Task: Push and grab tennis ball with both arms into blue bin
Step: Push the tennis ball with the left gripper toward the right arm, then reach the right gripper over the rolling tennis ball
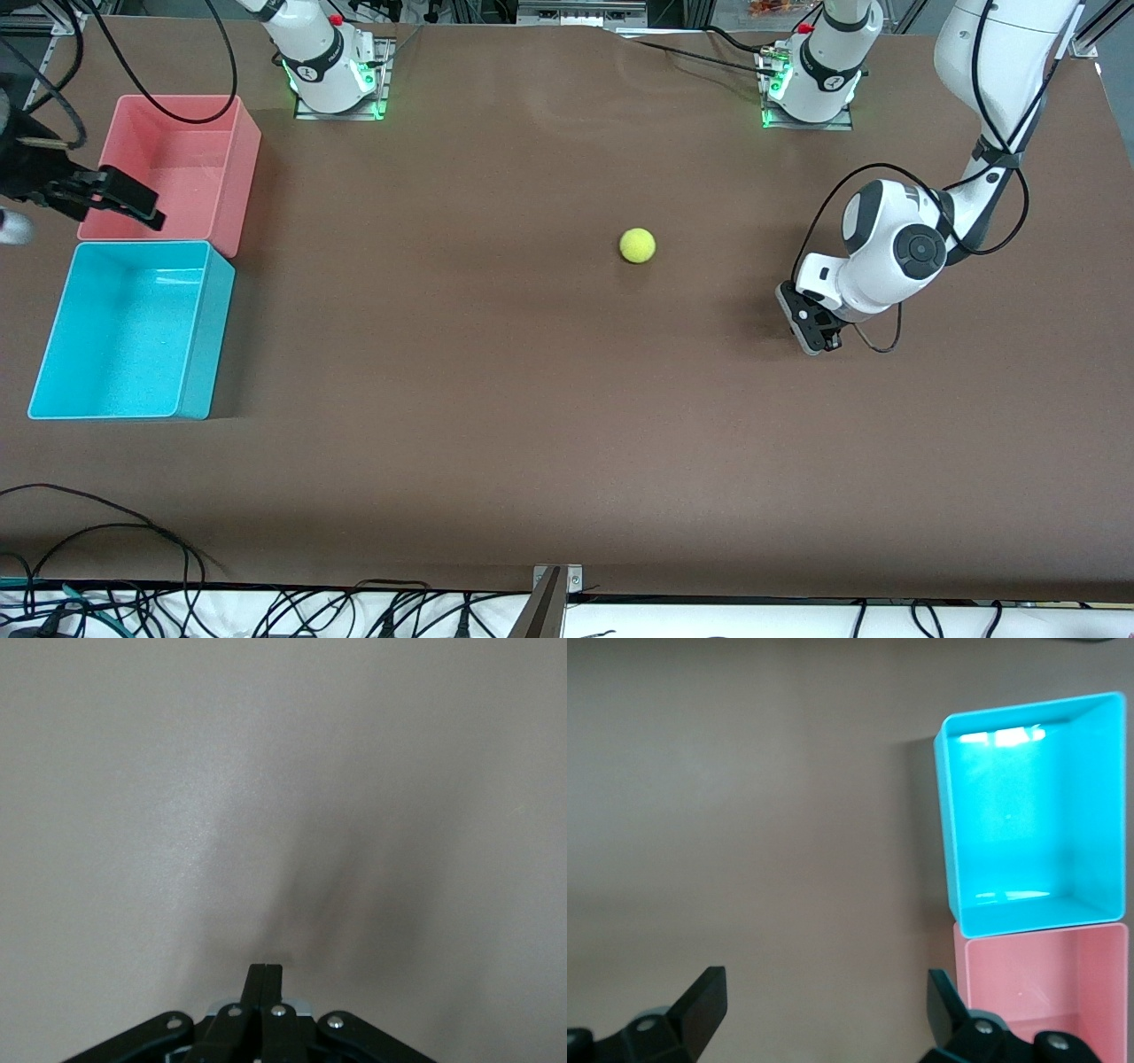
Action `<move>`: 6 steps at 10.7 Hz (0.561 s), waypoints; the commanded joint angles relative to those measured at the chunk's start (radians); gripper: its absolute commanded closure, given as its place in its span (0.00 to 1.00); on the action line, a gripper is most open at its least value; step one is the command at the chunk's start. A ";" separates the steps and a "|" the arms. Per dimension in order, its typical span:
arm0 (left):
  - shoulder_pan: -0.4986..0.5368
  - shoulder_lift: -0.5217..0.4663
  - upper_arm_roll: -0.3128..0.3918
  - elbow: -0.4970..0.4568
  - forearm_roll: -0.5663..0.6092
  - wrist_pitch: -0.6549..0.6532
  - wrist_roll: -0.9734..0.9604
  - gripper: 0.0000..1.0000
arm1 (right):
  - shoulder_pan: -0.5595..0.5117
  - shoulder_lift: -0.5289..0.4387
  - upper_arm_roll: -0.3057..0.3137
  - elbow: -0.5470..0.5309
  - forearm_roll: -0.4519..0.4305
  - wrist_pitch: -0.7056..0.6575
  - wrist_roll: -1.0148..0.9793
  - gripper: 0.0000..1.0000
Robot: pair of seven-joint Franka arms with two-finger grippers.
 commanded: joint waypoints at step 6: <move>0.086 -0.029 0.030 -0.002 0.026 -0.027 0.006 0.00 | 0.240 0.059 0.037 -0.218 0.008 0.165 0.317 0.00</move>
